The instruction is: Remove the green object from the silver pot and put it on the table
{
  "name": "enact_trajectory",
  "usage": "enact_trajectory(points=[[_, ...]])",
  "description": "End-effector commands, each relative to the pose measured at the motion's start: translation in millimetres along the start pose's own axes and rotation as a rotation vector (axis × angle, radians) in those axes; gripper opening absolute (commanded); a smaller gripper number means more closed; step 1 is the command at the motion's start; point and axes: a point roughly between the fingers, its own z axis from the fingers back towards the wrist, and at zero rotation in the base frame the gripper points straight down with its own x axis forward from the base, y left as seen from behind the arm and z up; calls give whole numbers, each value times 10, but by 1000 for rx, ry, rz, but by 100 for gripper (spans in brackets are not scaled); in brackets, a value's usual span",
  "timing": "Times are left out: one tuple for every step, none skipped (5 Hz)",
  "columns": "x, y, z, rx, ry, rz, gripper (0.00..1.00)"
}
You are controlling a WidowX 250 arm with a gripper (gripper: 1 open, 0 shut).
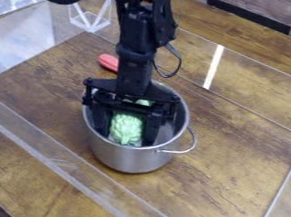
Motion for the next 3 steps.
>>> enact_trajectory(points=[[11,-16,260,-46,-85,24,0],[28,-13,260,-47,-86,28,0],[44,-9,262,-47,-87,33,0]])
